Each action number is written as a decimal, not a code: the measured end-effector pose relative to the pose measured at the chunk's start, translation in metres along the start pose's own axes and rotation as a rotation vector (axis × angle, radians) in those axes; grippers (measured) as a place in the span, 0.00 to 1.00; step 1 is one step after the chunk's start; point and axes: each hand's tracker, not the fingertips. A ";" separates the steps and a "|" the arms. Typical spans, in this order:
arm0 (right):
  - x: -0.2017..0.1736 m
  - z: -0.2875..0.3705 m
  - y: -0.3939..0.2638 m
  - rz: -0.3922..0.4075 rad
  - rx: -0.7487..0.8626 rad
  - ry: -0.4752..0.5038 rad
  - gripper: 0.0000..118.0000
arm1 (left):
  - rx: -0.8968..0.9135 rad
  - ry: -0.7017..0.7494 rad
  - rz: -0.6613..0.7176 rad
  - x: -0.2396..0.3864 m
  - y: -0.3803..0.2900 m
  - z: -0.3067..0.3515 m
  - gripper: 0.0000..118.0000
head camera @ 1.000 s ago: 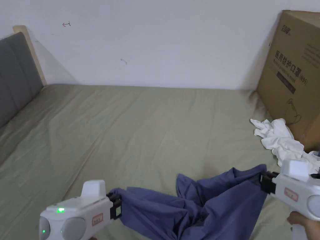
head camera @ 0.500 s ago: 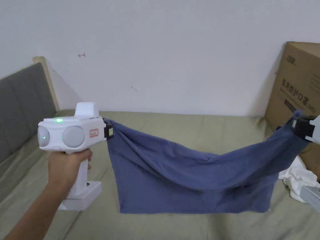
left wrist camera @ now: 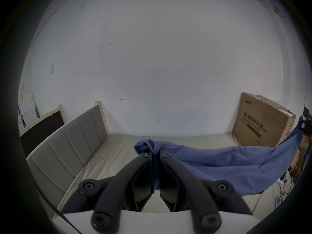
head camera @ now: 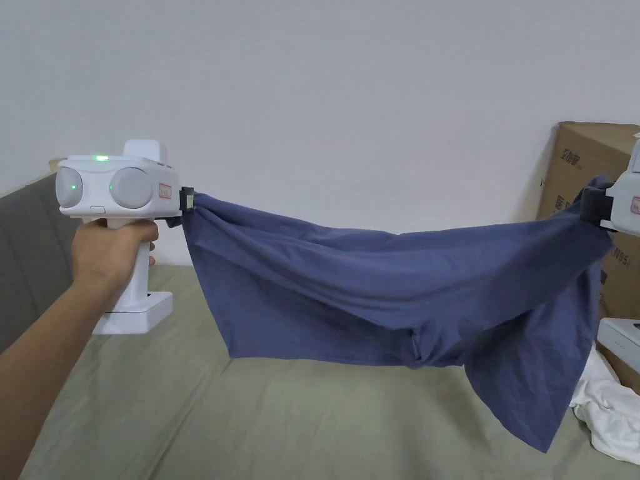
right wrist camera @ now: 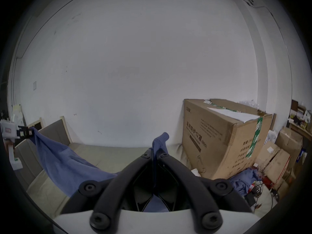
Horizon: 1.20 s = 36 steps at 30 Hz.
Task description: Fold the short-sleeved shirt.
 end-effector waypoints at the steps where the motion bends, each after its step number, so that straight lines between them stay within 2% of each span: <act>1: -0.001 -0.006 -0.007 -0.014 -0.006 0.000 0.00 | -0.013 -0.005 0.011 -0.002 -0.006 -0.008 0.04; 3: -0.004 -0.018 -0.026 -0.029 -0.027 0.001 0.00 | -0.047 -0.010 0.048 -0.004 -0.026 -0.022 0.04; 11: -0.010 -0.056 -0.145 -0.086 -0.186 -0.014 0.00 | -0.244 0.005 0.052 -0.008 -0.148 -0.064 0.04; 15: -0.010 -0.049 -0.208 -0.156 -0.279 -0.017 0.00 | -0.352 0.006 0.049 -0.016 -0.214 -0.061 0.04; 21: -0.007 0.000 -0.294 -0.213 -0.373 -0.026 0.00 | -0.479 0.001 0.052 -0.037 -0.310 -0.037 0.04; 26: 0.000 0.055 -0.345 -0.272 -0.417 -0.050 0.00 | -0.562 0.007 0.063 -0.057 -0.375 0.008 0.04; 31: 0.011 0.104 -0.375 -0.310 -0.428 -0.058 0.00 | -0.605 0.016 0.116 -0.075 -0.415 0.055 0.04; 36: 0.004 0.159 -0.387 -0.346 -0.430 -0.064 0.00 | -0.601 0.022 0.160 -0.091 -0.432 0.109 0.04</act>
